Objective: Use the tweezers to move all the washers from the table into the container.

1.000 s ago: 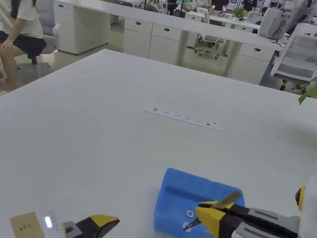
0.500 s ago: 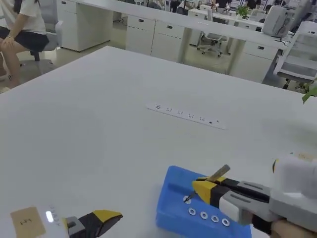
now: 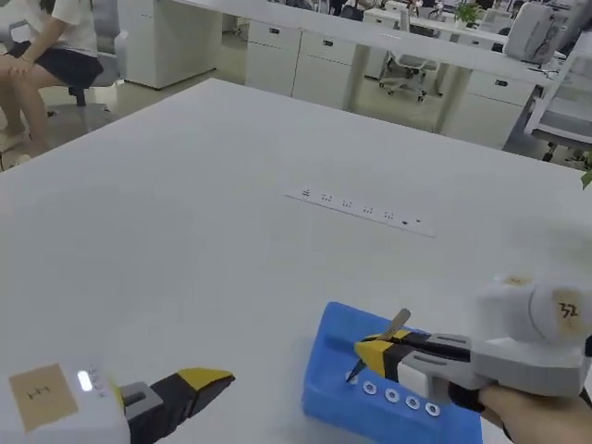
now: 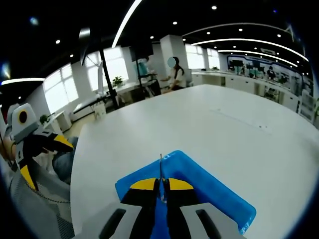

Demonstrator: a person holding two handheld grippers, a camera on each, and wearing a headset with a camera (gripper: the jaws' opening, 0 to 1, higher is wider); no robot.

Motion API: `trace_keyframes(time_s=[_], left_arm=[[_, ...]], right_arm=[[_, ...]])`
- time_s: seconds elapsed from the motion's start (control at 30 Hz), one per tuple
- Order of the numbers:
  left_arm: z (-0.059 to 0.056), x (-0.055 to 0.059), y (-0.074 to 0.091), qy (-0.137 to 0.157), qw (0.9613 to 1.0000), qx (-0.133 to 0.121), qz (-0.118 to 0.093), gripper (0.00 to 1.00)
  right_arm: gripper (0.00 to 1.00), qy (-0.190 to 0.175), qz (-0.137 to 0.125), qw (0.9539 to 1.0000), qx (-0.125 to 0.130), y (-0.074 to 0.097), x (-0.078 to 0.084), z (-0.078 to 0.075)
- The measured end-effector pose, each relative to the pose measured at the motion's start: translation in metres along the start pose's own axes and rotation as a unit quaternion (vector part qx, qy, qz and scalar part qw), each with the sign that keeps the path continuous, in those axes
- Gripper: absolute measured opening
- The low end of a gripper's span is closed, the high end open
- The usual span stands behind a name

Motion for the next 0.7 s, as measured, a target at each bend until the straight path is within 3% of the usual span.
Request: trace_keyframes(time_s=[0.2,0.27,0.3,0.43,0.53,0.7], left_arm=[[-0.001,-0.001,0.0,-0.005,1.0,0.004,-0.003,0.61],[-0.001,-0.01,0.002,0.023,0.9986,0.009,-0.046,0.64],[0.001,-0.012,0.004,0.037,0.9978,0.007,-0.055,0.64],[0.009,-0.012,0.01,0.07,0.9962,-0.008,-0.052,0.63],[0.012,-0.016,0.013,0.08,0.9951,-0.001,-0.058,0.62],[0.018,-0.027,0.018,0.061,0.9963,0.024,-0.056,0.52]], right_arm=[[0.03,0.012,0.014,0.9998,-0.004,-0.008,0.002,0.001],[0.03,0.013,0.013,0.9998,-0.005,-0.009,0.001,0.001],[0.03,0.012,0.011,0.9999,-0.004,-0.008,0.001,0.001],[0.04,0.021,0.011,0.9997,-0.007,-0.008,0.001,0.003],[0.04,0.023,0.001,0.9997,-0.006,-0.003,-0.001,0.005],[0.04,0.028,-0.033,0.9991,-0.004,0.016,-0.014,0.012]])
Point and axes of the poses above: the centre of the closed fingertips' face, and the gripper's own axes: y roughly backward along the fingers, z roughly to its left, x roughly out of its underside, the point moved 8 cm from there along y, roughly backward along the fingers, and after that the axes turned 1 degree about -y, right-handed, at the moved point
